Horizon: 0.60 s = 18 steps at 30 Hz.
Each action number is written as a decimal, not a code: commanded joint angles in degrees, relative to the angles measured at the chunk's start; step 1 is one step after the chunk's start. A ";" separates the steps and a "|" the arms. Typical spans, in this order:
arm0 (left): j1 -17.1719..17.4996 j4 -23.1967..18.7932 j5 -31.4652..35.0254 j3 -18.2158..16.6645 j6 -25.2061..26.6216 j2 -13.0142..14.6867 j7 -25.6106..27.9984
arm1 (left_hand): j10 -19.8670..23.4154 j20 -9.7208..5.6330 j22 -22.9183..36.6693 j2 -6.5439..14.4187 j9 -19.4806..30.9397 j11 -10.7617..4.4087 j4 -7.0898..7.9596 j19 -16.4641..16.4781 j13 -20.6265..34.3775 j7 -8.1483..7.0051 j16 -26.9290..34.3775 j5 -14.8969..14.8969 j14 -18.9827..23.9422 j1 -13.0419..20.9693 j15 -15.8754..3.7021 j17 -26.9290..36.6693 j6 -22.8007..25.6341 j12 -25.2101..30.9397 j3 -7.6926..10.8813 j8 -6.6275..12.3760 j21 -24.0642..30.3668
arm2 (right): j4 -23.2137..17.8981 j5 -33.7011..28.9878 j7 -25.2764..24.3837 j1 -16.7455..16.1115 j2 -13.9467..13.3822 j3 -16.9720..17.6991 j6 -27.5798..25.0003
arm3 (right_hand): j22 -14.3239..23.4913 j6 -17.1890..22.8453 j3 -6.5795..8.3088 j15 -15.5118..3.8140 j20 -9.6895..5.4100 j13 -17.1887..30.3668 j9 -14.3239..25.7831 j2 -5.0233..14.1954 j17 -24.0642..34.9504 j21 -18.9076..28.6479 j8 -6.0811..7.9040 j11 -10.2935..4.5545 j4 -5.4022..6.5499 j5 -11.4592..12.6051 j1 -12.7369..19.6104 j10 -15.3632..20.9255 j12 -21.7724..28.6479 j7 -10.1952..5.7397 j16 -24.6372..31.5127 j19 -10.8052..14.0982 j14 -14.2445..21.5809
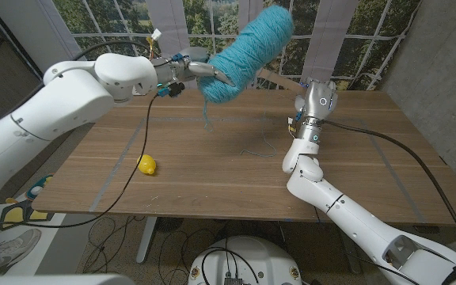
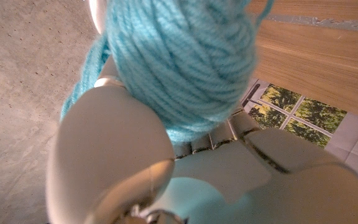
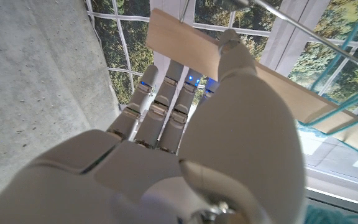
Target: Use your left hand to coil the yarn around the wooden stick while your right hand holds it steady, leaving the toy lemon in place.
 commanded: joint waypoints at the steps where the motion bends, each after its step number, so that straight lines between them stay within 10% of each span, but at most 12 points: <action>1: 7.16 -2.34 6.66 -0.71 -2.13 0.33 9.04 | 10.55 -0.14 0.24 7.46 0.14 -10.41 7.99 -0.12 6.03 -3.09 0.20 0.46 8.91 6.91 -10.50 0.09 8.29 0.02 8.47 0.16 0.27 | -1.63 4.33 -0.35 -0.06 1.15 1.75 -2.56 | 0.08 6.43 0.86 -1.28 0.44 0.17 0.22 3.50 0.91 0.41 -0.02 4.89 0.24 -0.25 4.24 5.22 0.42 6.47 0.88 0.21 1.57; 18: 20.69 1.34 22.60 -1.86 -16.67 -9.97 28.34 | 11.06 -0.73 0.17 7.30 -0.14 -11.16 8.29 -0.43 5.58 -3.89 -0.11 0.46 9.04 6.22 -11.03 -0.09 8.68 -0.51 8.48 -0.06 0.30 | -5.18 6.96 1.75 -1.02 -1.24 2.86 -8.09 | 0.20 6.33 1.76 -1.30 0.61 0.43 0.43 3.30 2.06 0.58 -0.59 5.05 0.27 -1.31 4.56 4.66 0.07 6.25 1.46 0.31 0.73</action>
